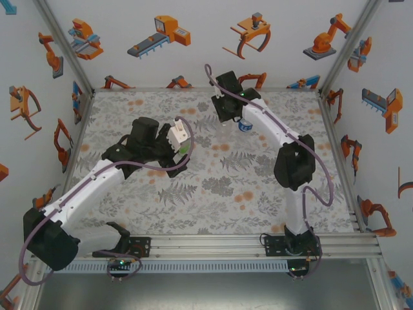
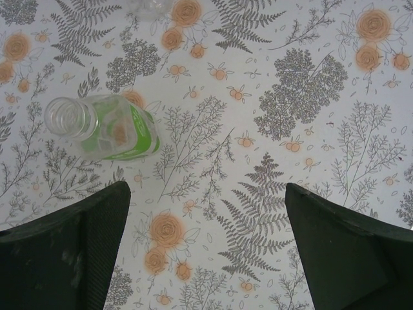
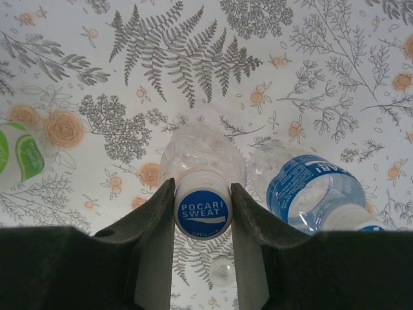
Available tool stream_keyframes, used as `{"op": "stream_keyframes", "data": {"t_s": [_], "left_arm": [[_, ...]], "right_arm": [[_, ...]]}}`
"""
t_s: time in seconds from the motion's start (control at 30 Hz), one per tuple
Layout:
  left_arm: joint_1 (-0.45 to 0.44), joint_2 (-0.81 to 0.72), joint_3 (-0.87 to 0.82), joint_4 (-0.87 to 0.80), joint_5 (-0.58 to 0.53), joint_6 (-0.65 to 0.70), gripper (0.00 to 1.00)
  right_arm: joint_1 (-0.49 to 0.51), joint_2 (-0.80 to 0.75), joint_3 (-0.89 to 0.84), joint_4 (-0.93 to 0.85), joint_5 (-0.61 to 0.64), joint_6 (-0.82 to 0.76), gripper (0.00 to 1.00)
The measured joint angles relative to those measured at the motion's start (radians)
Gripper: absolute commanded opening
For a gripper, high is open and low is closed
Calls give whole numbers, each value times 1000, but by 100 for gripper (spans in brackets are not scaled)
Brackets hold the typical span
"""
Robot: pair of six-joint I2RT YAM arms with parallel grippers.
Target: Screw on the bottle caps
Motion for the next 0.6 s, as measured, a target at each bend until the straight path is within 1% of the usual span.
{"op": "stream_keyframes", "data": {"t_s": [0.07,0.2,0.3,0.6], "left_arm": [[0,3,0,0,0,0,97],[0,9,2,-3,3,0,97],[0,10,2,-3,4,0,97],[23,10,13,-1,3,-13,97]], "right_arm": [[-1,7,0,-5,-5,-3,39],[-1,8,0,-3,-14,-4,43],[-1,8,0,-3,-15,-5,49],[-1,8,1,-6,-15,-6,54]]}}
